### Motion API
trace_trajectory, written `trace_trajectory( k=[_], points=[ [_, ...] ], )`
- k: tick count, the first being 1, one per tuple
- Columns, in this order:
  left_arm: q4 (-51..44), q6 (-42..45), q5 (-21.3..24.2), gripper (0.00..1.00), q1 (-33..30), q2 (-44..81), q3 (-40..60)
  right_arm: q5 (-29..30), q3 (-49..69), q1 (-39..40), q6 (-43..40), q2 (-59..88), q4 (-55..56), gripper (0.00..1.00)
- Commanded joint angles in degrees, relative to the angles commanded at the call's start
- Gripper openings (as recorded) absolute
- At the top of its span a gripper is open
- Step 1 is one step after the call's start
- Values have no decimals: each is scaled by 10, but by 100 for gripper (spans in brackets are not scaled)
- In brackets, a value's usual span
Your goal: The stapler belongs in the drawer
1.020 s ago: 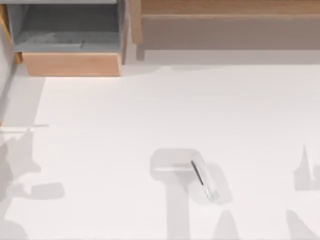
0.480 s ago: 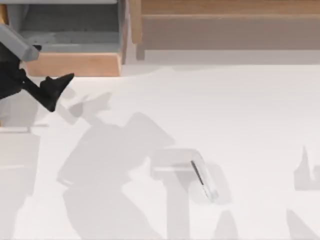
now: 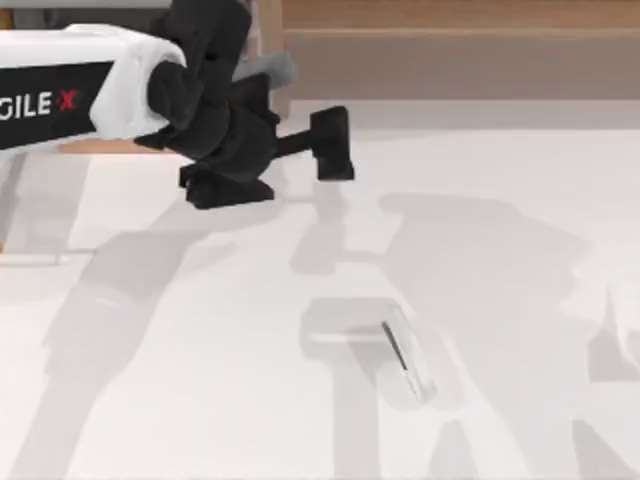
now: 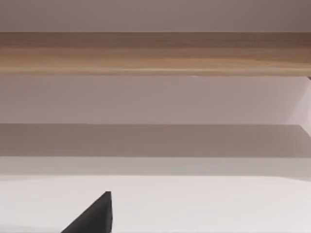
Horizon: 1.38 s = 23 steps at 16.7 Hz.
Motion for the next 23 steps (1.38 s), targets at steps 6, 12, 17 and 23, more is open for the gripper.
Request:
trace_trajectory(
  k=[6,12,17,23],
  points=[
    [-322,-328,-142,100,-182,103,218,0,0,0,0,0,0,100],
    [-479,-488,-221,100,-275,161,333,0,0,0,0,0,0,100],
    [-486,-495,-224,100,-279,164,338,0,0,0,0,0,0,100],
    [-429,-493,-224,100,-277,175,292,0,0,0,0,0,0,100]
  ],
)
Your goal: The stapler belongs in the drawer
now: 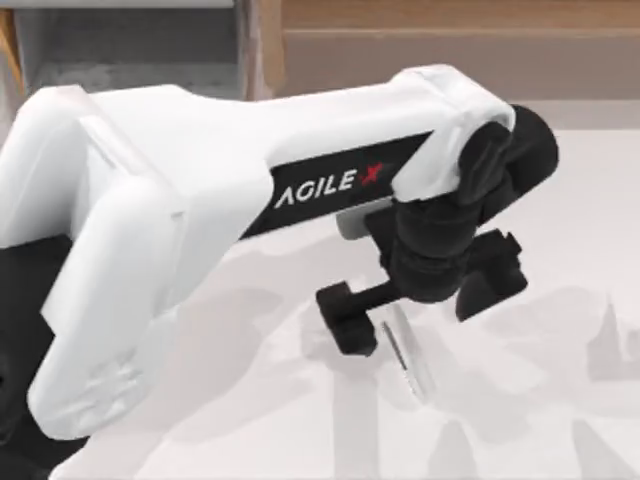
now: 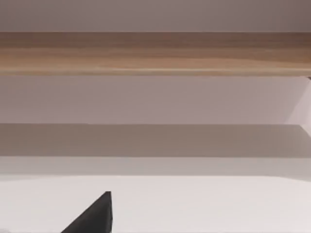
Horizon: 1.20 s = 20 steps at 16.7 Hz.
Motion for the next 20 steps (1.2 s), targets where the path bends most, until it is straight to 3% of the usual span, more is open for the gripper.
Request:
trace_trajectory(
  k=[4,9,20],
  points=[
    [72,0,0,100,-1,17,-53,0,0,0,0,0,0,100],
    [82,-1,0,100,-1,20,-62,0,0,0,0,0,0,100],
    [82,-1,0,17,-1,20,-62,0,0,0,0,0,0,100]
  ],
)
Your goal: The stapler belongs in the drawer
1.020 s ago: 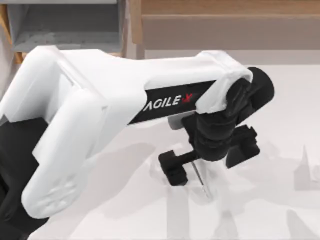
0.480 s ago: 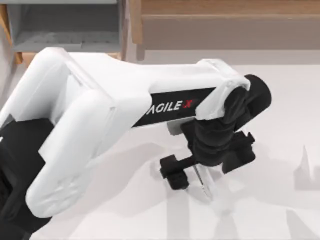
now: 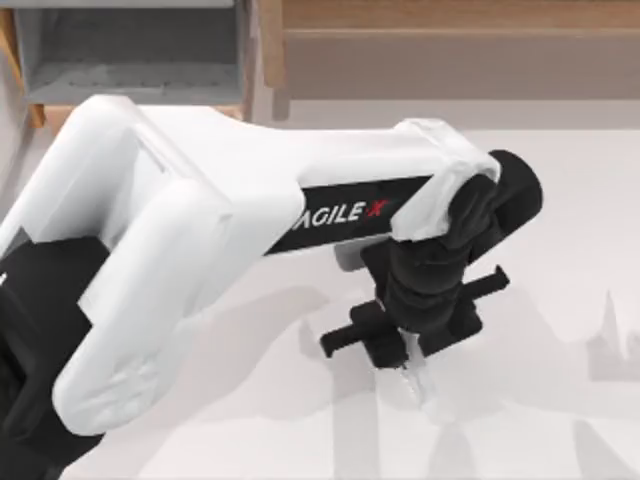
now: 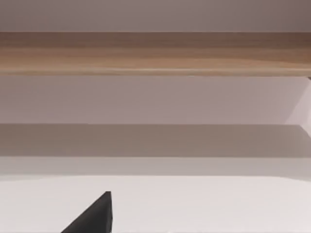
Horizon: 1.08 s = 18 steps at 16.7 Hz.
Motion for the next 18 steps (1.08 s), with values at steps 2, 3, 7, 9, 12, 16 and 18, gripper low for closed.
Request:
trace_trajectory(
  k=[2,3,7,9,12,16,18],
  points=[
    [0,0,0,2,0,0,0,0,0,0,0,0,0,100],
    [0,0,0,0,0,0,0,0,0,0,0,0,0,100],
    [0,0,0,0,0,0,0,0,0,0,0,0,0,100],
    [0,0,0,0,0,0,0,0,0,0,0,0,0,100],
    [-2,1,0,0,0,-1,2,0,0,0,0,0,0,100],
    [-40,0,0,0,0,-11,26,0,0,0,0,0,0,100],
    [-55,0,0,0,0,-18,37,0,0,0,0,0,0,100]
  ],
)
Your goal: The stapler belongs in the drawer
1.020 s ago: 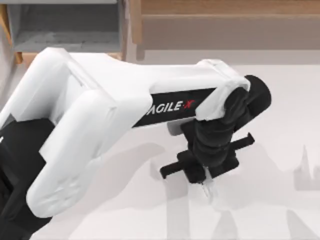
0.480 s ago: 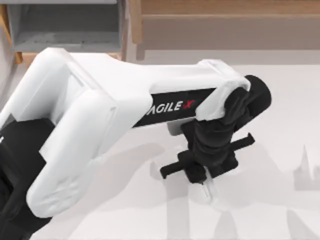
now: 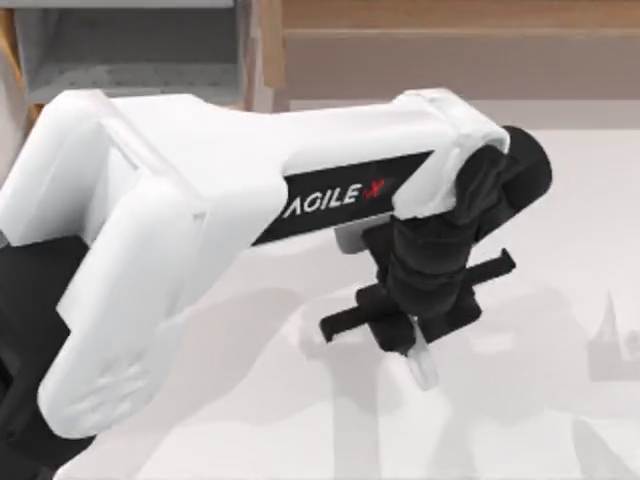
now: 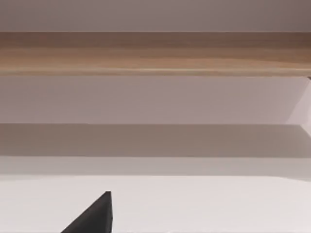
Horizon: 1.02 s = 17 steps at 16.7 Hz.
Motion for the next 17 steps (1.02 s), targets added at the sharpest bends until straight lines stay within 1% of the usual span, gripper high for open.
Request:
trace_trajectory(
  k=[5,8,10,12,17],
  points=[
    [0,1,0,0,0,1,0,0,0,0,0,0,0,100],
    [-12,33,-3,0,32,-11,18,0,0,0,0,0,0,100],
    [-27,79,-6,0,79,-27,45,0,0,0,0,0,0,100],
    [-46,140,-11,0,142,-45,81,0,0,0,0,0,0,100],
    [-100,337,-23,0,336,-76,194,0,0,0,0,0,0,100]
  ],
)
